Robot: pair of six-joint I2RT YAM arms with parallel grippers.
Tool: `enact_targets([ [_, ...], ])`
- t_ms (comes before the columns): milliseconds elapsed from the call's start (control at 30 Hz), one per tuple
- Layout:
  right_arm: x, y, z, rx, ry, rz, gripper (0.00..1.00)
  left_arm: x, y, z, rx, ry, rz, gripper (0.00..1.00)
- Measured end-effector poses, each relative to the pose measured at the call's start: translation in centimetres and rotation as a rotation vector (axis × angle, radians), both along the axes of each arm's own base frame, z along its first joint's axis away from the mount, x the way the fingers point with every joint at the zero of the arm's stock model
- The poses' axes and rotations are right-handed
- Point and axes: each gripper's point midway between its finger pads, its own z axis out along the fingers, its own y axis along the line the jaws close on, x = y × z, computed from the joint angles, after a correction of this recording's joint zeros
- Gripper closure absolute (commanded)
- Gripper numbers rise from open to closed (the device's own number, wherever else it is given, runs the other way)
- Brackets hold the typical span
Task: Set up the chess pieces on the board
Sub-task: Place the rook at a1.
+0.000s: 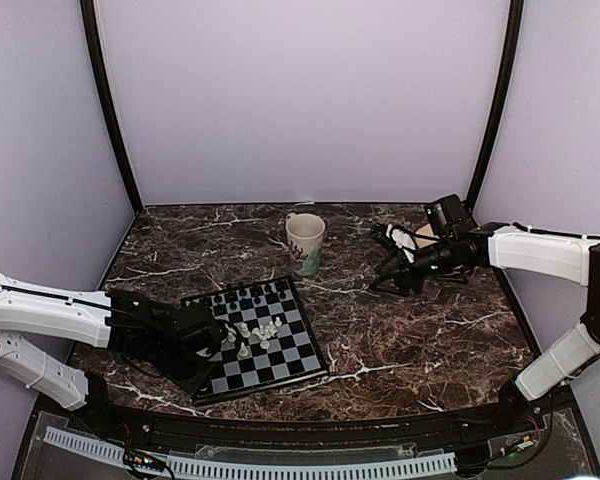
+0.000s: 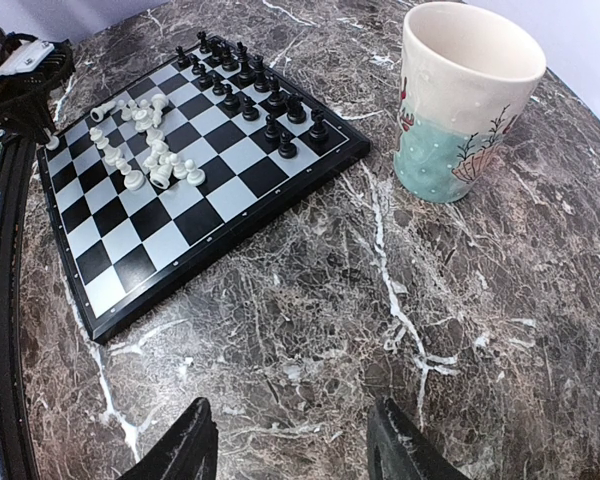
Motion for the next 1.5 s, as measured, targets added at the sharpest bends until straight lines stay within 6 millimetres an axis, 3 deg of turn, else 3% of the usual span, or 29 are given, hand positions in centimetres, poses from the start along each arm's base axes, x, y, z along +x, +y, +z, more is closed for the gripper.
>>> enact_targets([
  [533, 0.0, 0.0, 0.0, 0.000, -0.002, 0.003, 0.49, -0.4, -0.2, -0.3, 0.009, 0.013, -0.019, 0.76],
  [867, -0.1, 0.1, 0.0, 0.005, 0.001, 0.008, 0.49, -0.2, 0.1, 0.4, 0.014, -0.007, -0.014, 0.60],
  [1000, -0.2, 0.1, 0.1, 0.010, 0.004, 0.012, 0.49, 0.9, -0.8, 3.7, -0.067, -0.085, -0.001, 0.49],
  [1167, -0.3, 0.3, -0.1, 0.015, 0.018, 0.018, 0.49, 3.8, -1.2, 8.1, -0.181, -0.190, 0.085, 0.53],
  [1300, -0.3, 0.3, -0.2, 0.016, 0.026, 0.016, 0.50, 6.6, 1.0, 7.8, -0.147, -0.203, 0.219, 0.54],
  [1500, 0.1, 0.7, 0.6, 0.012, 0.050, -0.011, 0.54, 8.5, 2.7, 6.1, -0.086, -0.173, 0.325, 0.56],
])
